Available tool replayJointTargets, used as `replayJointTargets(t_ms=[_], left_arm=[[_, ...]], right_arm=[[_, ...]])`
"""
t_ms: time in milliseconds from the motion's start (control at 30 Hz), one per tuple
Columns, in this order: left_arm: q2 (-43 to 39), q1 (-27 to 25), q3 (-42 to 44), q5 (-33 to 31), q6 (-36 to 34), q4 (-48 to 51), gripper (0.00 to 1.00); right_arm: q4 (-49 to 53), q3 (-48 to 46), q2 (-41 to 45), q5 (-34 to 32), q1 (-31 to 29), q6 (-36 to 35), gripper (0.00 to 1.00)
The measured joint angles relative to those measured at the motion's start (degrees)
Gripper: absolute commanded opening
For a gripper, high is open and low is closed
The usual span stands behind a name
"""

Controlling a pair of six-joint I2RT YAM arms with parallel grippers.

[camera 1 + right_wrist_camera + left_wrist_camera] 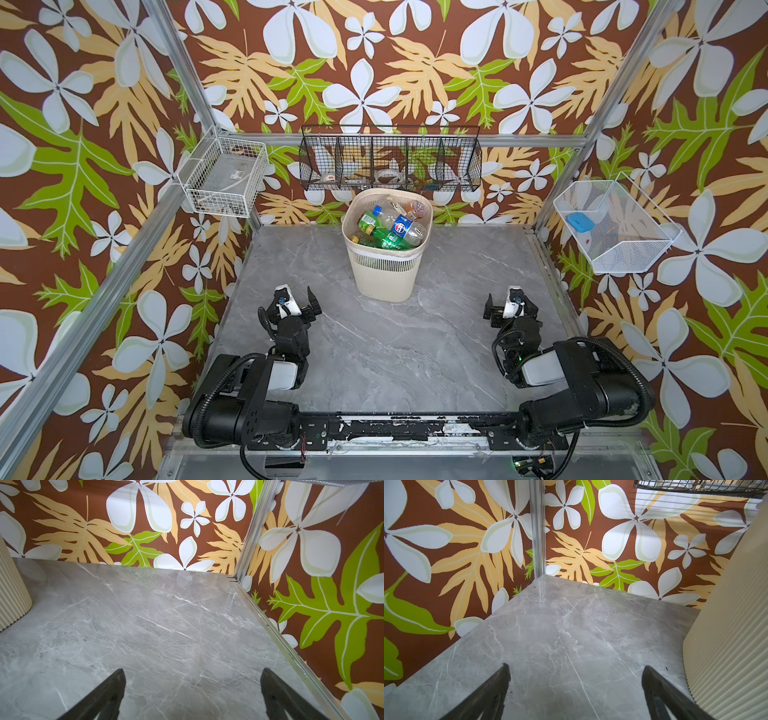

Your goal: Throw the plastic bottles in the bin

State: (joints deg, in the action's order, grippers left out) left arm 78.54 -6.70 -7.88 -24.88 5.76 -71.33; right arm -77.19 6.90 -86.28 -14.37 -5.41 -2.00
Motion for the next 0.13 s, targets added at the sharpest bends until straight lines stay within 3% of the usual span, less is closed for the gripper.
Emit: replayJointTargets(t_ms=[133], left_arm=[[0.0,0.1,-0.1,0.3,0.1,0.0,1.00]], right_arm=[[-0.2,0.0,-0.1,0.2,0.0,0.0,1.00]])
